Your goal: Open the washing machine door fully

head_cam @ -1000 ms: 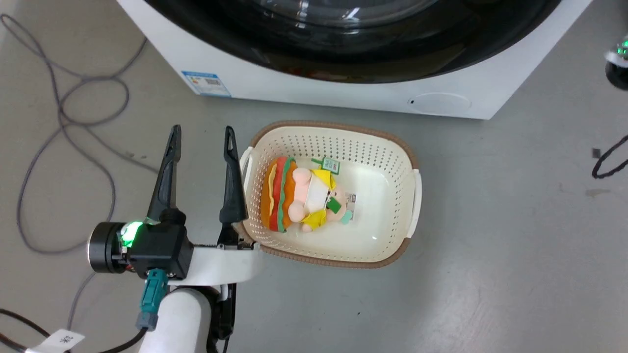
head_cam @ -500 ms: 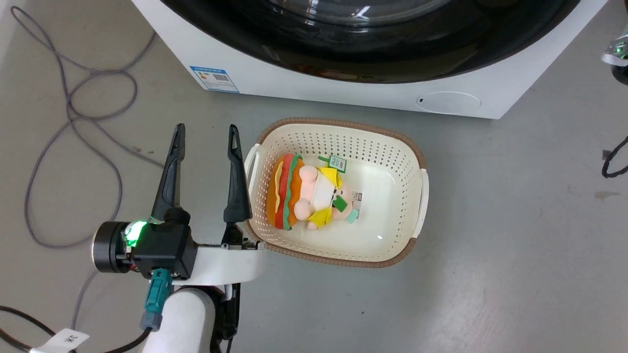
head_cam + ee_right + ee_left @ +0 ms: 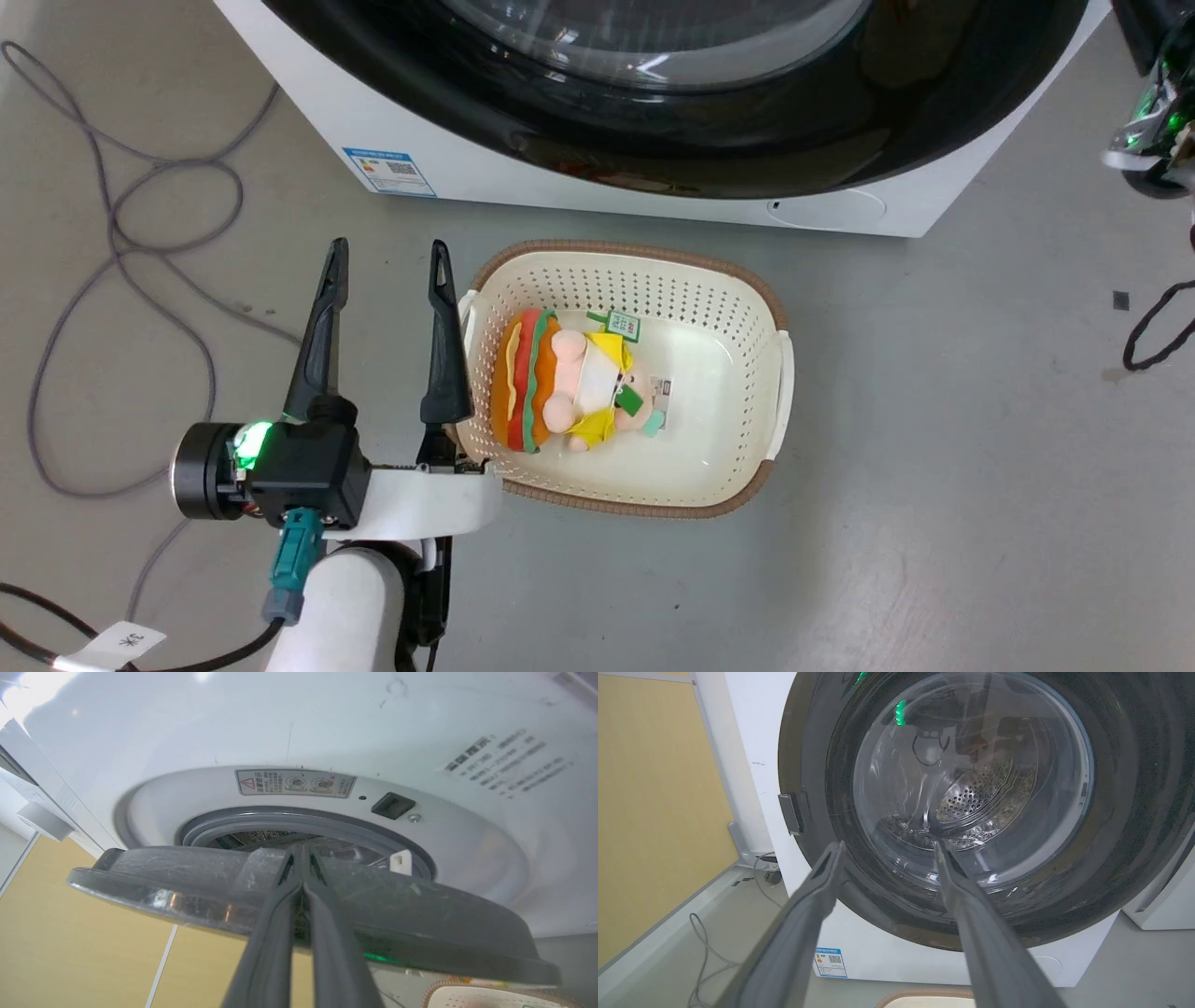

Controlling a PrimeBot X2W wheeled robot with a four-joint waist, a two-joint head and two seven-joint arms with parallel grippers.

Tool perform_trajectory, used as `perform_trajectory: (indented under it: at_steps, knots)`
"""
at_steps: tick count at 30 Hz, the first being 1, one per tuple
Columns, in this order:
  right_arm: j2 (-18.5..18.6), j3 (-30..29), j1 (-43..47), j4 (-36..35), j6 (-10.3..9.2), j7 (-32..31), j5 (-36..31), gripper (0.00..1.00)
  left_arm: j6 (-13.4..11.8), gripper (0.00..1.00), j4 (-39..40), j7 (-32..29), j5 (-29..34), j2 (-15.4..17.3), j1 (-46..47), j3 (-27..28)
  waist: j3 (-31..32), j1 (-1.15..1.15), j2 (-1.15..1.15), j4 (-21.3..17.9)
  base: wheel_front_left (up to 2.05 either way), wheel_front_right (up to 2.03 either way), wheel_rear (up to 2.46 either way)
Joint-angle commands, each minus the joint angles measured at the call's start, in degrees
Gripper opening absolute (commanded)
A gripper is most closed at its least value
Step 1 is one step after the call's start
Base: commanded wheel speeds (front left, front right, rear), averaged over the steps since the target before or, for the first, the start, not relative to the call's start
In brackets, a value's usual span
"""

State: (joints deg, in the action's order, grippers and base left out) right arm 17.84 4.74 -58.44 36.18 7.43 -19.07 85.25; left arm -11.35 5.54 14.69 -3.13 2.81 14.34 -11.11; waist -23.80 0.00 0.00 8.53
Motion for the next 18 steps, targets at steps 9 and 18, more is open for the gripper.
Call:
perform_trajectory:
  at_steps: [9, 18]
  knots:
    - [-2.13, 2.43, 4.75, -2.83, 0.06, -2.34, 2.16, 0.0, 1.12, 1.0, -0.38, 0.3, 0.61, 0.07, -0.27, 0.89, 1.23, 0.0, 0.0, -0.92, 0.0, 0.0, 0.0]
    - [-3.09, 3.35, 12.35, -10.37, 0.06, -6.37, 5.47, 0.0, 1.65, 1.0, -0.74, 0.3, 0.96, 0.07, -1.27, 1.68, 3.3, 0.0, 0.0, -1.39, 0.0, 0.0, 0.0]
